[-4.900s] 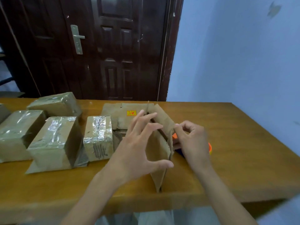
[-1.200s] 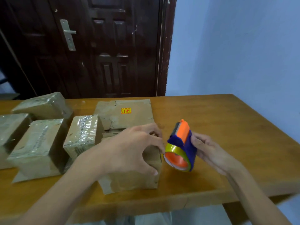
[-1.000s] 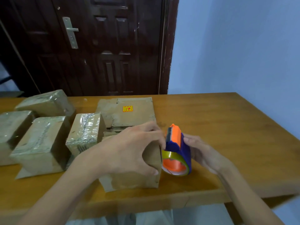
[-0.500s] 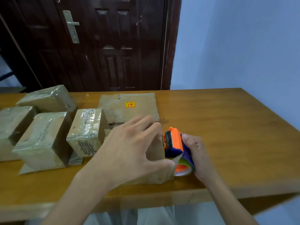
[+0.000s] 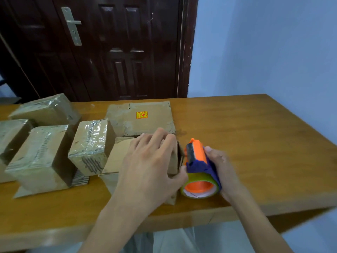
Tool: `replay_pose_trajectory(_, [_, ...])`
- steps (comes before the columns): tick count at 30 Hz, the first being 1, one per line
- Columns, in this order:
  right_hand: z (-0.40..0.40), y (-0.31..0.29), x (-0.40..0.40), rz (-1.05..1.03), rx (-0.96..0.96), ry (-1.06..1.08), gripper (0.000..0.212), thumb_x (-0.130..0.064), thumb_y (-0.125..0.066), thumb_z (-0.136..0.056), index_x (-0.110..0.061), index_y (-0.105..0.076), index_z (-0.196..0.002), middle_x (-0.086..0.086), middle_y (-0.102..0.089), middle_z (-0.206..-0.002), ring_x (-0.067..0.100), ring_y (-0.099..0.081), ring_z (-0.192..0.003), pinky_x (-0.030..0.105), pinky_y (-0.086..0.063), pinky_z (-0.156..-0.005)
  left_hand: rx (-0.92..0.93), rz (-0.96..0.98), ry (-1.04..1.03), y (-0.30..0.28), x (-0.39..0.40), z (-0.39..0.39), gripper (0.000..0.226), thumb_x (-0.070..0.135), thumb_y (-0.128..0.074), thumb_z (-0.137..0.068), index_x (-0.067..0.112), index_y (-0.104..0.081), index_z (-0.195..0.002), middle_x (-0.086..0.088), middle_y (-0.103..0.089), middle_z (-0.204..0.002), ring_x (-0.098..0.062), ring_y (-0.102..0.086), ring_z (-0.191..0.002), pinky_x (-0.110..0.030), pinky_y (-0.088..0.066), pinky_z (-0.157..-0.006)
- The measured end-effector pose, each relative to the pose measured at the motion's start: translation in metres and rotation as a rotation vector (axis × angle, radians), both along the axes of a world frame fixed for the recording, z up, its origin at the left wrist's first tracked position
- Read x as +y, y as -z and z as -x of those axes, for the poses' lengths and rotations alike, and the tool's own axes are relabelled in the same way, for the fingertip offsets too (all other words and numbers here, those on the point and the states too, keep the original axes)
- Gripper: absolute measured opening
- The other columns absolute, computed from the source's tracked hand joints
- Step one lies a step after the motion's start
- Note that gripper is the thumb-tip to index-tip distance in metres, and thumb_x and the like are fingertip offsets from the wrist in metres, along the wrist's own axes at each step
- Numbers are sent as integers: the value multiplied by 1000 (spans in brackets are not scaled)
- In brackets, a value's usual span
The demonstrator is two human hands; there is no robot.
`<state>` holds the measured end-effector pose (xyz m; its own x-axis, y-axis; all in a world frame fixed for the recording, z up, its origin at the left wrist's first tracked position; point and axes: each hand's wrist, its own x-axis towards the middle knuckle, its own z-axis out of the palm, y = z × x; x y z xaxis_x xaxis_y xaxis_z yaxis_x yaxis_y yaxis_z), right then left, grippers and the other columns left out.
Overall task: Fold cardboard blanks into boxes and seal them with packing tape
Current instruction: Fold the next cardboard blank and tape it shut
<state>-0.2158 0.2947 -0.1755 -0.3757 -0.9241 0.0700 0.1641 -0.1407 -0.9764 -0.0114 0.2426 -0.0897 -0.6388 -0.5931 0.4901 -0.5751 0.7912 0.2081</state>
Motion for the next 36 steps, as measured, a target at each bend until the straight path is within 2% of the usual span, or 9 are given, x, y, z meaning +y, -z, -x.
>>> replay_pose_trajectory(4, [-9,1,-3,1,5,-46,98,-70,-76,-78,23,-48,-91,26,-54,-86,34,-48,-82,47,-40,-75,-32,-103,-1,-4,-2,-4,40,63,-54,-76,33,-43,-98,15,-45,-103,-10,-44,-89,-25,-34,-79])
replay_pose_trajectory(9, [-11,-1,-9,13,13,-89,92,-64,-73,-87,23,-47,-93,26,-53,-91,35,-46,-87,51,-36,-77,-240,-256,69,-18,-7,-14,63,84,-61,-71,47,-31,-112,28,-37,-127,0,-36,-115,-18,-27,-87])
replay_pose_trajectory(12, [-10,-3,-7,40,51,-83,73,-59,-69,-93,11,-52,-82,18,-52,-79,28,-46,-73,43,-41,-69,-332,-346,166,-26,-17,-27,64,79,-67,-77,53,-31,-123,35,-30,-141,5,-29,-123,-12,-31,-91])
replay_pose_trajectory(14, [-11,-7,-4,64,109,-59,44,-46,-63,-98,-11,-60,-70,5,-55,-67,18,-49,-61,31,-42,-59,-309,-388,196,-28,-25,-36,63,74,-70,-79,54,-39,-130,38,-29,-148,2,-33,-131,-24,-36,-106])
replay_pose_trajectory(16, [-10,-13,-2,96,178,-38,39,-39,-60,-98,-23,-59,-63,-2,-53,-62,13,-46,-56,27,-39,-54,-240,-431,184,-25,-30,-39,65,74,-75,-74,56,-47,-130,41,-34,-149,-4,-37,-133,-39,-38,-112])
replay_pose_trajectory(24, [-5,-25,-7,116,291,-54,36,-46,-58,-92,-27,-58,-62,-8,-51,-60,9,-44,-53,21,-36,-53,-44,-411,262,-15,-31,-41,74,85,-67,-70,67,-43,-137,45,-46,-138,15,-37,-131,-33,-39,-107])
replay_pose_trajectory(29, [-6,-18,-13,123,245,-50,64,-54,-63,-90,8,-51,-76,18,-45,-67,23,-42,-61,33,-35,-56,-26,-359,257,-9,-33,-42,70,90,-53,-72,71,-46,-138,35,-42,-154,9,-30,-147,-46,-32,-122])
replay_pose_trajectory(33, [-10,-21,-13,119,257,-32,46,-48,-59,-91,-11,-51,-67,2,-45,-63,15,-39,-57,26,-35,-54,-18,-341,205,-5,-31,-42,71,92,-52,-68,69,-50,-135,40,-41,-151,9,-30,-142,-42,-35,-118])
replay_pose_trajectory(36, [-8,-21,-13,112,262,-37,47,-47,-58,-93,-9,-49,-67,5,-44,-64,18,-38,-59,29,-32,-55,-3,-369,196,-6,-29,-42,71,85,-67,-68,64,-48,-133,44,-42,-145,9,-35,-136,-37,-37,-112])
